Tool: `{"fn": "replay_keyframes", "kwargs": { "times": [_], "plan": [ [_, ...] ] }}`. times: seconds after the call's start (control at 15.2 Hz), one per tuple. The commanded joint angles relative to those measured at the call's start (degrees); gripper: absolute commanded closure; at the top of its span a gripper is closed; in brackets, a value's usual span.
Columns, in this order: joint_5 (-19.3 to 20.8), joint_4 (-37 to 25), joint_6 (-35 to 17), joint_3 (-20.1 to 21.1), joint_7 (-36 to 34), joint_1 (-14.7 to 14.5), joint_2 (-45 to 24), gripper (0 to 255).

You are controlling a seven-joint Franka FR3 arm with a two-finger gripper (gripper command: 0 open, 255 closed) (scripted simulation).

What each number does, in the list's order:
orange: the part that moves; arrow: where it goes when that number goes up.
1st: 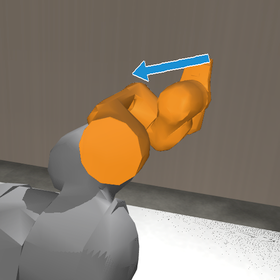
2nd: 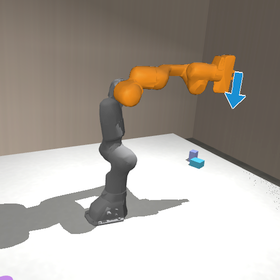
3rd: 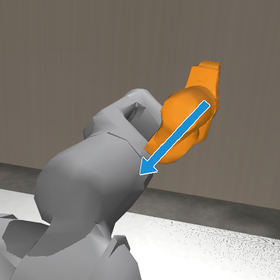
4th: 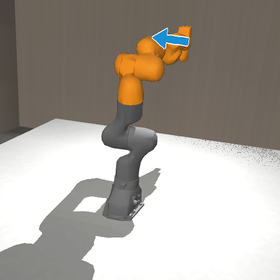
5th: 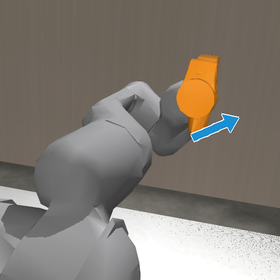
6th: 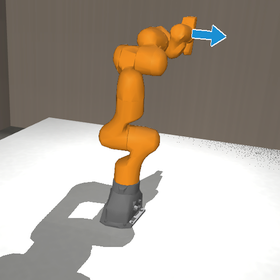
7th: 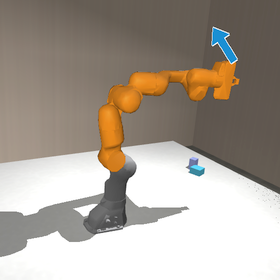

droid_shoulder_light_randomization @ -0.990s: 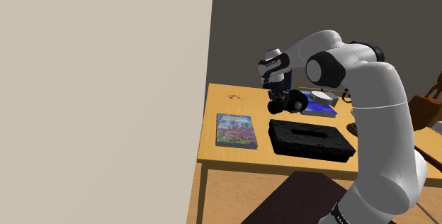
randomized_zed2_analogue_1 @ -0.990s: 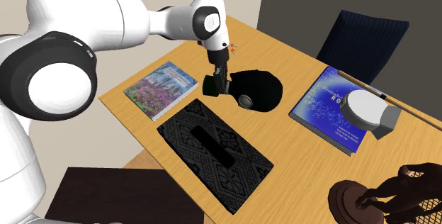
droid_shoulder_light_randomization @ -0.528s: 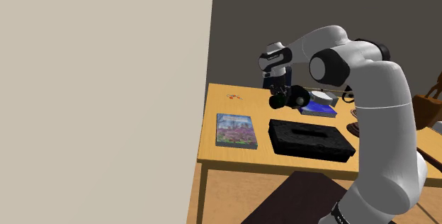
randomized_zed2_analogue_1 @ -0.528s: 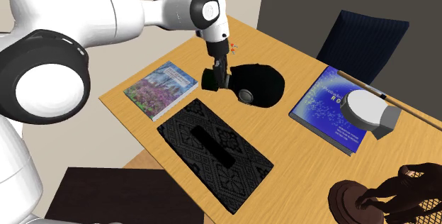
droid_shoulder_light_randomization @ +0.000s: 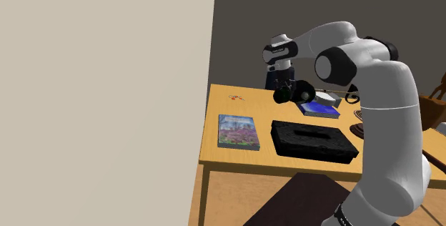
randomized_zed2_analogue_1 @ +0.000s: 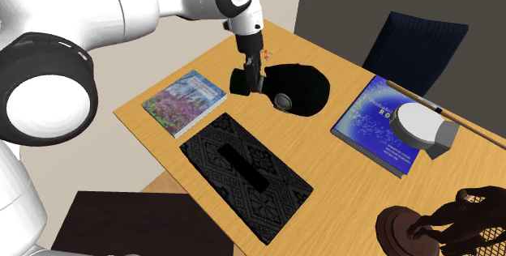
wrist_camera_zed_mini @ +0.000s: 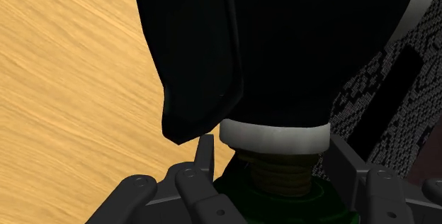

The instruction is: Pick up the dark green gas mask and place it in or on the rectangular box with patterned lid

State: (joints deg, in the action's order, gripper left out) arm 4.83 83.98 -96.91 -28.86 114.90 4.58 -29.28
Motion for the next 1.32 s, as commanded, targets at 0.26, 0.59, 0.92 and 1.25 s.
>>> {"fn": "replay_keyframes", "kwargs": {
  "times": [0.26, 0.59, 0.92, 1.25],
  "plan": [
    [5.6, 18.0, -5.0, -1.7, -3.8, -4.8, 13.5, 255],
    [11.7, 32.8, -7.7, -2.1, -8.8, -7.5, 26.1, 255],
    [17.6, 45.5, -7.8, -1.2, -14.0, -8.0, 38.8, 255],
    [21.6, 55.6, -7.2, 0.6, -17.9, -6.7, 49.1, 255]
  ]
}}
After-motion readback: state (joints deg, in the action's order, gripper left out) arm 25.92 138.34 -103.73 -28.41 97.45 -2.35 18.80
